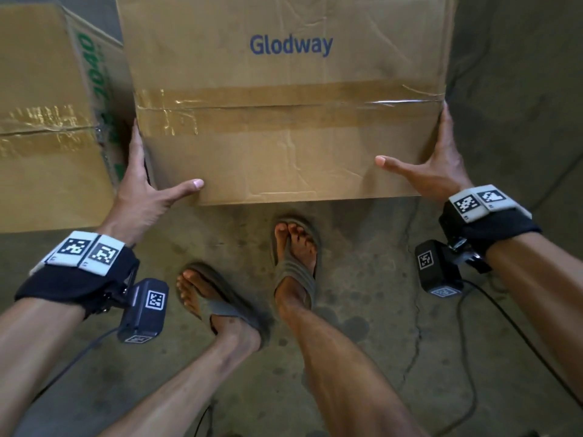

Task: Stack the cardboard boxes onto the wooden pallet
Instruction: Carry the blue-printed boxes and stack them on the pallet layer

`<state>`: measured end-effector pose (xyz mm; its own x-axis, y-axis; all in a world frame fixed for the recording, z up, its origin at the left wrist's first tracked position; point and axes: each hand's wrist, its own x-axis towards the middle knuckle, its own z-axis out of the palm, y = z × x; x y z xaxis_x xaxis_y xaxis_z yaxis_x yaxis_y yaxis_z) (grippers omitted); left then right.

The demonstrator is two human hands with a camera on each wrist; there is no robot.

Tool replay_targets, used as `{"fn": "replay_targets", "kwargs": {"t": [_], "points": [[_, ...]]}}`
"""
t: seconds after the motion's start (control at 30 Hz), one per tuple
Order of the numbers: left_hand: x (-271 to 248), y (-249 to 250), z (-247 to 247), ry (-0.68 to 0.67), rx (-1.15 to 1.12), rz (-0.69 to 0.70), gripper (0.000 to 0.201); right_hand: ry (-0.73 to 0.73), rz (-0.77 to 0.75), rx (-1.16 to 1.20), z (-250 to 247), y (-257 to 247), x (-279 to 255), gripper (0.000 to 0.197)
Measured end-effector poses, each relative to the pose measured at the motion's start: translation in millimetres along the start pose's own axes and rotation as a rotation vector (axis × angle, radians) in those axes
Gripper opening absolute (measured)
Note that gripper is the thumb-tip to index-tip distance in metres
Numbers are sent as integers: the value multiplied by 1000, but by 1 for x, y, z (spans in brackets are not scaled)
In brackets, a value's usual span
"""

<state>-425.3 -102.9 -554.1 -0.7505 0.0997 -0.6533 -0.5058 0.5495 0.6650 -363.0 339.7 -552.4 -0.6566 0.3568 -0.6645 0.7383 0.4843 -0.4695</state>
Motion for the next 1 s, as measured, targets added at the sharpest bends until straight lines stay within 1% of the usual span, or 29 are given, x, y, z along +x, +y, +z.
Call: {"fn": "replay_targets", "kwargs": {"t": [0.07, 0.13, 0.2, 0.3, 0.43, 0.53, 0.63, 0.73, 0.8, 0.87, 1.0], "points": [[-7, 8, -4, -5, -32, 8, 120, 5, 3, 4, -10, -2, -9, 131], [-24, 26, -7, 41, -45, -22, 117, 1, -14, 11, -24, -5, -25, 130], [-46, 42, -11, 85, -63, -25, 116, -6, -26, 41, -40, -10, -44, 124], [-93, 75, -20, 144, -107, -32, 114, 24, -56, 88, -70, -25, -90, 114], [-166, 128, -46, 186, -150, -62, 109, 41, -66, 144, -117, -57, -165, 119], [-220, 180, -76, 223, -166, -64, 110, 58, -75, 163, -156, -95, -225, 124], [-278, 236, -116, 267, -155, -69, 107, 40, -86, 173, -193, -144, -284, 122], [-337, 277, -157, 323, -175, -62, 109, 40, -122, 209, -225, -194, -344, 122], [-376, 297, -182, 351, -223, -44, 110, 51, -153, 223, -241, -225, -383, 122], [-416, 311, -208, 386, -266, -35, 107, 58, -194, 219, -254, -256, -420, 121], [-490, 320, -259, 458, -326, -29, 118, 62, -277, 157, -271, -314, -484, 122]]}}
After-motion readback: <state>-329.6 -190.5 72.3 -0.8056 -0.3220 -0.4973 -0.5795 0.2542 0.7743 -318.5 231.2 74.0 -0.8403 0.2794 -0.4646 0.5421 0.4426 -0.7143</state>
